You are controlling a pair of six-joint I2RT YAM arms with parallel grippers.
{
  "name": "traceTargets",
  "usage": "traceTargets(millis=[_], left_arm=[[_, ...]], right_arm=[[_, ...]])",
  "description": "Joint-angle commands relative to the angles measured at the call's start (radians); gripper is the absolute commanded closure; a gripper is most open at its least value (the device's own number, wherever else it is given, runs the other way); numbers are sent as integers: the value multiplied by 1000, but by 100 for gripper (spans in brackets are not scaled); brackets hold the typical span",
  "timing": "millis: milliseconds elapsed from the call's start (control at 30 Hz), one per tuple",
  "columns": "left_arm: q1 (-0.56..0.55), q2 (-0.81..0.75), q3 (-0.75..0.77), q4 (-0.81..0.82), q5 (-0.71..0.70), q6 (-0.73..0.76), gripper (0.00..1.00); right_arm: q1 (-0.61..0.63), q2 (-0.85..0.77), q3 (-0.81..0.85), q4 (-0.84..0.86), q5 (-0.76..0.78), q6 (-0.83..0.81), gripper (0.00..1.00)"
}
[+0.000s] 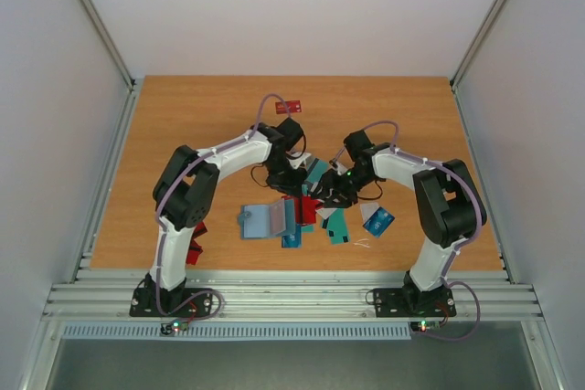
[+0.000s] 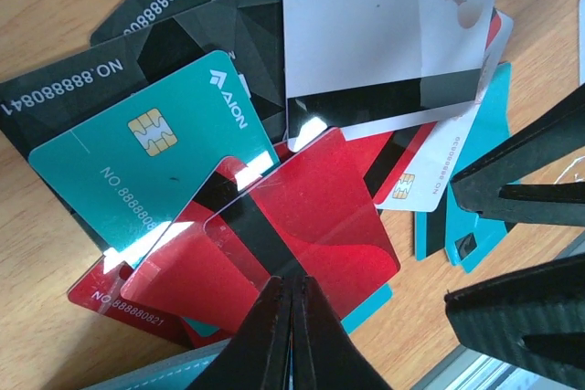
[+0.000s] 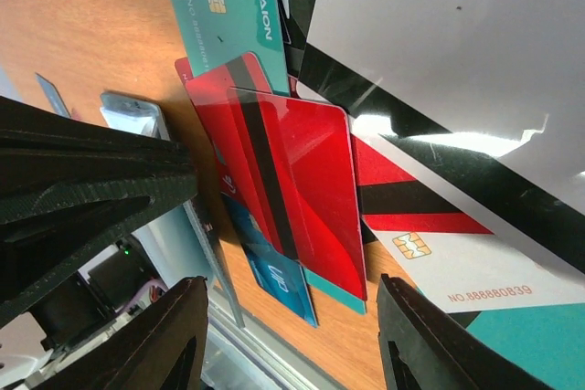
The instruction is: Put the credit cards into the card holder
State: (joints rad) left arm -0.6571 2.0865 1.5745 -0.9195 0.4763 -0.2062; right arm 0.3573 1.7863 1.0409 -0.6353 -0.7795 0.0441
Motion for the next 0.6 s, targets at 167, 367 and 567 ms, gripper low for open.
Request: traceTargets(millis=[167, 367, 567], left_arm=[[-8, 66, 29, -21, 5, 37, 95], [-10, 91, 22, -24, -18, 51, 95], [-15, 99, 0, -9, -24, 51, 95]], right_arm=[[-6, -17, -63, 48, -30, 25, 48], [-6, -11, -108, 108, -48, 57, 48], [1, 6, -110, 134, -58, 70, 47]])
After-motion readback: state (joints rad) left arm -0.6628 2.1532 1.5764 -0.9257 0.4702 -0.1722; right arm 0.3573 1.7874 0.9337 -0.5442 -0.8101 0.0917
